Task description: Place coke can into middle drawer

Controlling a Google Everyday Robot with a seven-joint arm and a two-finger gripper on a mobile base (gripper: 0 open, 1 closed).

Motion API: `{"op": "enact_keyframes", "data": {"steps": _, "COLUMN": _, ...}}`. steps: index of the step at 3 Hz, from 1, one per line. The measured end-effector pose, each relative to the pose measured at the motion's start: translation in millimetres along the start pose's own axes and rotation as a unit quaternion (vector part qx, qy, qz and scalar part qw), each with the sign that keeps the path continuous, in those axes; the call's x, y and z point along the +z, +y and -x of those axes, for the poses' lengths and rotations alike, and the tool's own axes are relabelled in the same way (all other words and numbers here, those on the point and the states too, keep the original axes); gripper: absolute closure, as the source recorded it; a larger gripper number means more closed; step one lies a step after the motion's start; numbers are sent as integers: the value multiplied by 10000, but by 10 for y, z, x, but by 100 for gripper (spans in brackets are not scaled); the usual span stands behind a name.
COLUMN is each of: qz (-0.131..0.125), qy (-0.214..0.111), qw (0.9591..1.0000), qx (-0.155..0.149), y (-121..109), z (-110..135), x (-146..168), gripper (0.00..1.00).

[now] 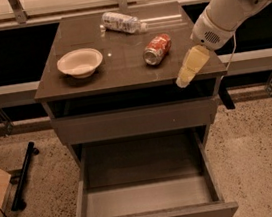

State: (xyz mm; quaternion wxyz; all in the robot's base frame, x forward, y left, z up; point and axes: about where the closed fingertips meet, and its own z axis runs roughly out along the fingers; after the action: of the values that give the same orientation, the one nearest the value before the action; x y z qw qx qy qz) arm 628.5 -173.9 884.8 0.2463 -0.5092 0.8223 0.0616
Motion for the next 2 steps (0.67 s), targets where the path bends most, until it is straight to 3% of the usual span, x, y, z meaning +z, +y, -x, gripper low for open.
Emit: {"op": "enact_keyframes", "data": {"steps": 2, "qz": 48, "qy": -140, "qw": 9999, "qx": 59, "y": -7, "z": 28, "x": 38, "gripper": 0}}
